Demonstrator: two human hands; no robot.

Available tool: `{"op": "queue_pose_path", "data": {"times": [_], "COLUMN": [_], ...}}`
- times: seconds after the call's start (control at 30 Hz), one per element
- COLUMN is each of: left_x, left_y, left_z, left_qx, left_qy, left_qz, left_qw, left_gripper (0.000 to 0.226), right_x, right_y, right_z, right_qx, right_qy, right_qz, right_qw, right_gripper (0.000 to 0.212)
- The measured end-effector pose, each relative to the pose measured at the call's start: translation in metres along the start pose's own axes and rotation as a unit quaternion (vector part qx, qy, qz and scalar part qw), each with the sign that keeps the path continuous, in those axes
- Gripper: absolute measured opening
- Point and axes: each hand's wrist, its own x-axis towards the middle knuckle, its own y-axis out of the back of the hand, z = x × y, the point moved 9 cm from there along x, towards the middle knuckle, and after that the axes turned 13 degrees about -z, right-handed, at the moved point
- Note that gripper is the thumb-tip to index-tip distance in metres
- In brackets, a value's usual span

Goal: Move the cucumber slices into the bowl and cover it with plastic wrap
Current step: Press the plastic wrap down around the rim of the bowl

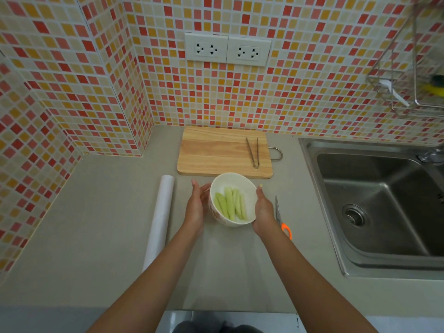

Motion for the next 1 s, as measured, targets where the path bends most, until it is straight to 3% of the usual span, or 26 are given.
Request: {"op": "queue_pose_path", "data": {"times": [0.17, 0.3, 0.57, 0.8, 1.0], "left_x": [-0.013, -0.006, 0.002, -0.002, 0.008], "left_y": [-0.017, -0.012, -0.006, -0.001, 0.011], "left_z": [-0.015, -0.01, -0.005, 0.001, -0.005], "left_qx": [-0.003, -0.005, 0.065, 0.095, 0.112], "left_qy": [-0.062, -0.04, 0.008, -0.052, -0.021], "left_qz": [0.021, 0.049, 0.022, 0.047, 0.043], "left_qw": [0.998, 0.998, 0.998, 0.993, 0.993], "left_gripper": [0.071, 0.067, 0.057, 0.05, 0.048], "right_x": [-0.004, -0.006, -0.008, -0.004, 0.002], "right_y": [-0.017, -0.02, -0.017, -0.009, -0.009], "right_z": [-0.003, -0.007, -0.02, -0.009, -0.007], "right_qx": [0.103, 0.07, 0.042, 0.054, 0.015], "right_qy": [0.043, 0.071, 0.14, 0.158, 0.169], "right_qz": [0.012, 0.002, -0.056, -0.045, -0.05], "right_qw": [0.994, 0.995, 0.988, 0.985, 0.984], "right_gripper": [0.036, 0.032, 0.032, 0.035, 0.03]}}
